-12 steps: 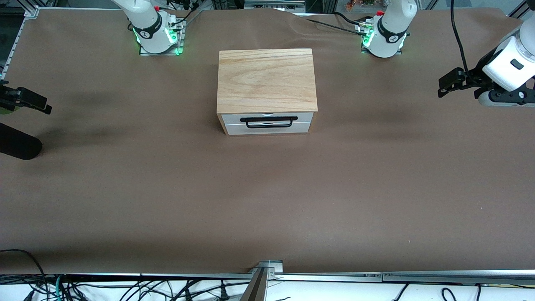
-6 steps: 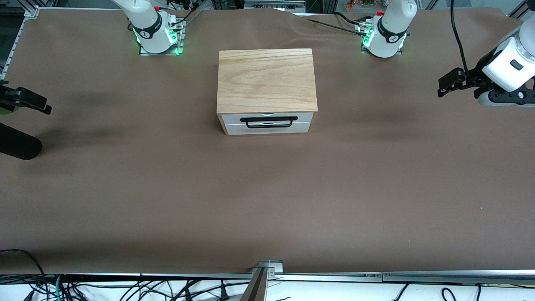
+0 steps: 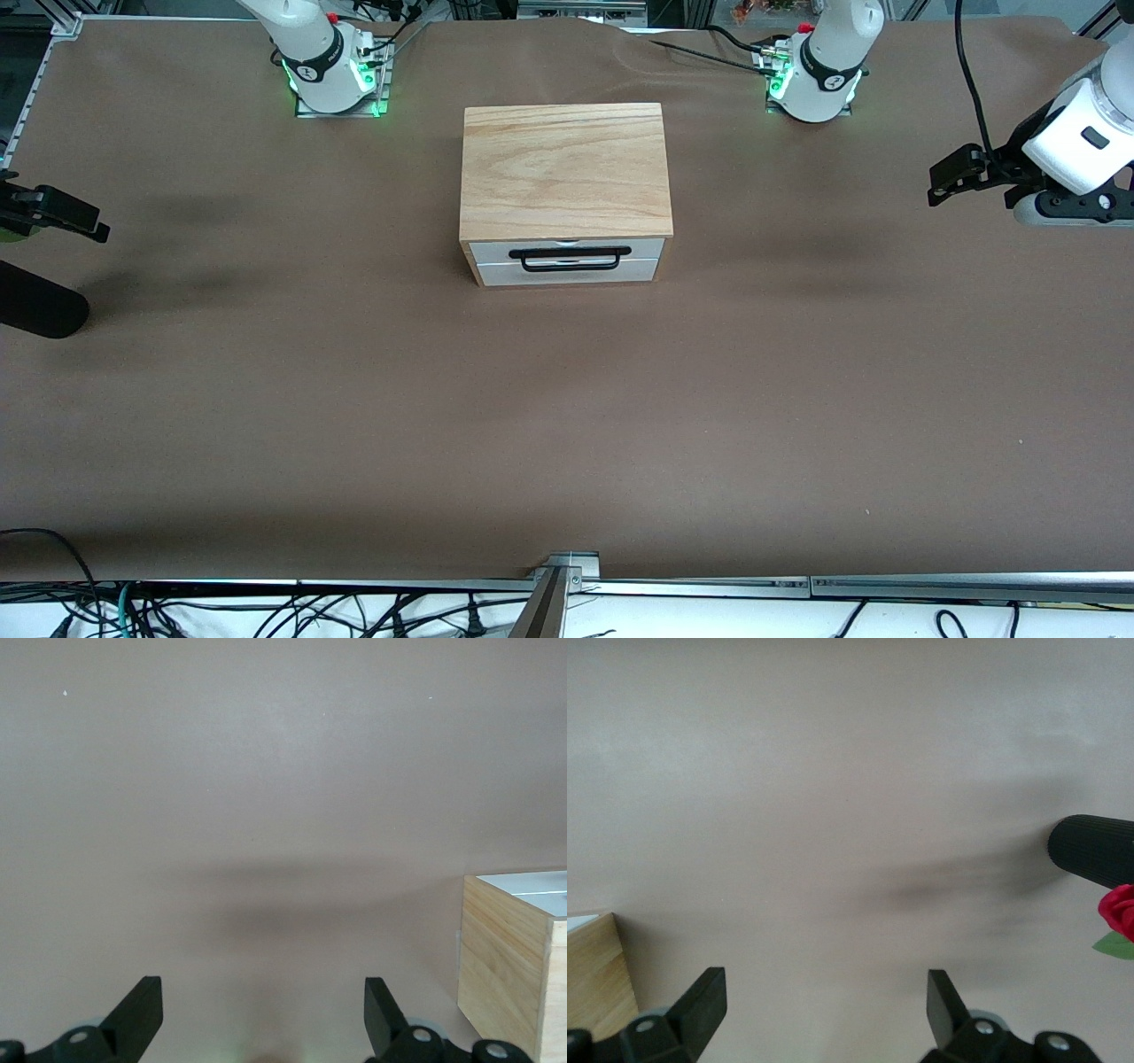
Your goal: Pull top drawer with both arms simultaneously
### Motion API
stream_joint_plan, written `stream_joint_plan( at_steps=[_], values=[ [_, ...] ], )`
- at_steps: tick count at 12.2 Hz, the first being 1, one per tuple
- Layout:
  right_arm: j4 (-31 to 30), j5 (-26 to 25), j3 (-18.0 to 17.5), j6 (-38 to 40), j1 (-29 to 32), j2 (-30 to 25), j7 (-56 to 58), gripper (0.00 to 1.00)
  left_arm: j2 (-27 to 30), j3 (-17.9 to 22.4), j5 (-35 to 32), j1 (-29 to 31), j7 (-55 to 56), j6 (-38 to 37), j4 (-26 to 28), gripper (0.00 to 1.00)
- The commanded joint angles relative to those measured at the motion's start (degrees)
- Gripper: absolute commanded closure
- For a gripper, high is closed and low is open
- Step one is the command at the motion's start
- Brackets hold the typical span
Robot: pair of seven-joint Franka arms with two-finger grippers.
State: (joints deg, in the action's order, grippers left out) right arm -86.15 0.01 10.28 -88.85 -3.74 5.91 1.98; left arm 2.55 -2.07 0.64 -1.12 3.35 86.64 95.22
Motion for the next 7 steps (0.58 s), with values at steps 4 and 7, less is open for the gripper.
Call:
stream_joint_plan(
  at_steps=[4, 7],
  values=[
    [0.1, 0.0, -0.4, -0.1, 0.8, -0.1, -0.2, 0.00, -1.1, -0.3, -1.7, -0.1, 2.4, -1.4, -2.0, 0.00],
    [-0.2, 0.1, -0.5, 0.2, 0.2, 1.6, 0.0, 0.00, -2.3, -0.2, -1.5, -0.1, 2.6, -1.0, -2.1, 0.00]
  ],
)
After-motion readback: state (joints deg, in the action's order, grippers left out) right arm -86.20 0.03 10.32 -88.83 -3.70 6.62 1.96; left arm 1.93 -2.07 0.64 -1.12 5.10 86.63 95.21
